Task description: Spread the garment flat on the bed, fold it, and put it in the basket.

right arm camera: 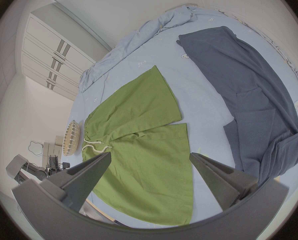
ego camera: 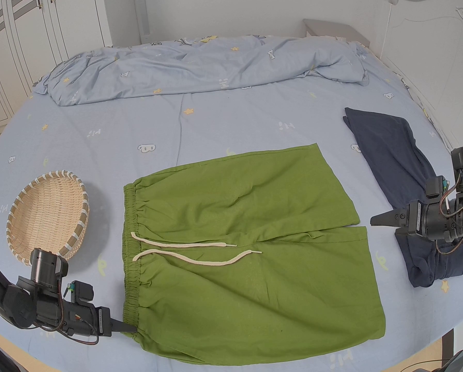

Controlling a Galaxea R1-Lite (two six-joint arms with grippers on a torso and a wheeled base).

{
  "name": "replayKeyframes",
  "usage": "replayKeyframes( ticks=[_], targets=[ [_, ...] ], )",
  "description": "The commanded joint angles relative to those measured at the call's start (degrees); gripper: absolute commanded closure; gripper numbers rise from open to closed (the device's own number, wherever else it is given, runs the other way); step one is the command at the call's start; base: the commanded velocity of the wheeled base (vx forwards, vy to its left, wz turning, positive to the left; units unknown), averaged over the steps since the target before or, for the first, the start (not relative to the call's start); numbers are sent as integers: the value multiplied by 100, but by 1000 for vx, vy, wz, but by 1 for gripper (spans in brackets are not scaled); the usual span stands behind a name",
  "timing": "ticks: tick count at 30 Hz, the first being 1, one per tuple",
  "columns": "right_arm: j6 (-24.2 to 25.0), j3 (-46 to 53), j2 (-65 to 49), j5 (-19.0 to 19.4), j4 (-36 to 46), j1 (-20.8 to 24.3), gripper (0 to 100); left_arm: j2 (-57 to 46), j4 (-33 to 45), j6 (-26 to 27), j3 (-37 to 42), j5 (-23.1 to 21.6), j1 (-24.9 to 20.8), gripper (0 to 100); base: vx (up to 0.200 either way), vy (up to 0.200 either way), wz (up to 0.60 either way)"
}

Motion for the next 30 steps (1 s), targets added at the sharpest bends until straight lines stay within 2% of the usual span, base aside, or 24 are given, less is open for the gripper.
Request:
replayKeyframes(
  ticks=[1, 7, 10, 12, 13, 15, 19, 25, 27, 30],
  targets=[
    [-5, 73, -1, 3, 11, 11, 0, -216, 2, 21, 310, 19, 174, 100, 0, 0, 0],
    [-5, 539, -238, 12, 55, 55, 0, -637, -16, 47, 486, 28, 447, 100, 0, 0, 0],
    [-67, 1215, -343, 179, 37, 2, 0, -594, -16, 47, 486, 10, 517, 100, 0, 0, 0],
    [-67, 1215, -343, 179, 37, 2, 0, -594, -16, 47, 486, 10, 517, 100, 0, 0, 0],
    [-269, 1857, -396, 293, 11, -68, 0, -497, -25, 56, 459, 10, 535, 100, 0, 0, 0],
    [-418, 2165, -467, 407, 11, -147, 0, -497, -34, 56, 451, 10, 552, 100, 0, 0, 0],
    [-489, 2578, -660, 811, 20, -244, 0, -497, -42, 56, 433, 10, 588, 100, 0, 0, 0],
    [-594, 3087, -607, 917, 11, -86, 0, -479, -42, 56, 407, 10, 588, 100, 0, 0, 0],
    [-761, 3272, -247, 1224, -7, 2, 0, -479, -42, 47, 407, 10, 588, 100, 0, 0, 0],
    [-893, 3263, -18, 1260, -95, 2, 0, -497, -42, 56, 415, 10, 588, 100, 0, 0, 0]
  ],
)
